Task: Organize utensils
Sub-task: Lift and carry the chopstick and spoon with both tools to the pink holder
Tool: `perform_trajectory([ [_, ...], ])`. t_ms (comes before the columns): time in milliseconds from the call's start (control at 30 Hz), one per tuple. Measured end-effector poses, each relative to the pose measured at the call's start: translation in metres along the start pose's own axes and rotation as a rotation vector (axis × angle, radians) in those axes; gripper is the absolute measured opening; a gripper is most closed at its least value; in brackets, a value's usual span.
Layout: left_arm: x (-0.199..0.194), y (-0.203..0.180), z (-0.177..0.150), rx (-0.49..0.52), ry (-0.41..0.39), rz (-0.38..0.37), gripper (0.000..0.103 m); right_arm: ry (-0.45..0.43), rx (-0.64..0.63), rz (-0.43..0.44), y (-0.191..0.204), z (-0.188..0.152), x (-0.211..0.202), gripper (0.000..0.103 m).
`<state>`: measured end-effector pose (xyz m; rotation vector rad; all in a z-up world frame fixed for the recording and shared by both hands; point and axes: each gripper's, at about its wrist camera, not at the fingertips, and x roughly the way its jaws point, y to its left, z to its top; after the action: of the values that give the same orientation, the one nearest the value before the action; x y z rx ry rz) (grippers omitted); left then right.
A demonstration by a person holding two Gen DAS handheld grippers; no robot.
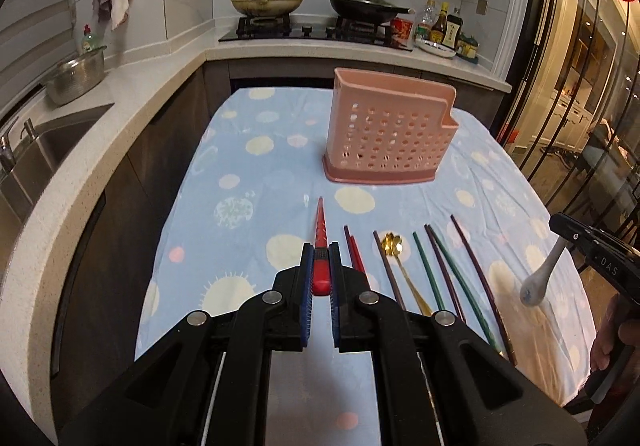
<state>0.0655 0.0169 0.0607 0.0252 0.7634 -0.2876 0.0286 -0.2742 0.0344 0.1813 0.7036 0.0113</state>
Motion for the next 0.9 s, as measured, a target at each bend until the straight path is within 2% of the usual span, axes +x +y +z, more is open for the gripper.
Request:
perform_trajectory([
  [233, -0.019, -0.009, 0.058, 0.046, -0.125, -0.015, 0.007, -0.082, -0.015, 0.053, 0.008, 0.044, -0.01, 0.006],
  [567, -0.048, -0.027, 0.151, 0.102, -0.331, -0.018, 0.007, -0.192, -0.048, 0.085, 0.023, 0.132, 0.003, 0.006],
  [733, -0.063, -0.035, 0.194, 0.108, -0.435, -0.045, 0.007, -0.217, -0.034, 0.096, 0.028, 0.175, 0.024, 0.006],
  [900, -0.06, -0.041, 0.227, 0.099, -0.481, -0.087, 0.007, -0.188, -0.003, 0.125, 0.027, 0.2, 0.057, 0.006],
])
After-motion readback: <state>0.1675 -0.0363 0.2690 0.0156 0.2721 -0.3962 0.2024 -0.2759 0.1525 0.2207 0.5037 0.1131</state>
